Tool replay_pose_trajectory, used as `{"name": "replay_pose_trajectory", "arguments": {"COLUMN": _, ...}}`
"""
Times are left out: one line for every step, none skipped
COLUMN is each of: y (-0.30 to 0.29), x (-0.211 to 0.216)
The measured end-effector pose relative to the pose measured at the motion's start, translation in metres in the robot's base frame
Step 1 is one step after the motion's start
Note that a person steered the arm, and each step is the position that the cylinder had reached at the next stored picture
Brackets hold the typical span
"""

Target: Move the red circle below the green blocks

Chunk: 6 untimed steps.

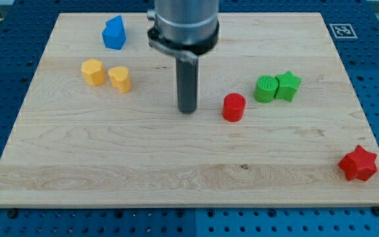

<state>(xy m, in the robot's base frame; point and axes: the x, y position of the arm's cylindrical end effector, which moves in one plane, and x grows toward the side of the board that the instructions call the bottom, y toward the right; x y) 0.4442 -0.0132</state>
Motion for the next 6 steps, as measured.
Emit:
{"name": "replay_pose_trajectory", "arguments": {"y": 0.022, "x": -0.005}}
{"name": "replay_pose_trajectory", "arguments": {"y": 0.056, "x": 0.021}}
{"name": "replay_pose_trajectory", "arguments": {"y": 0.082, "x": 0.034}}
{"name": "replay_pose_trajectory", "arguments": {"y": 0.086, "x": 0.027}}
{"name": "replay_pose_trajectory", "arguments": {"y": 0.095, "x": 0.001}}
{"name": "replay_pose_trajectory", "arguments": {"y": 0.122, "x": 0.017}}
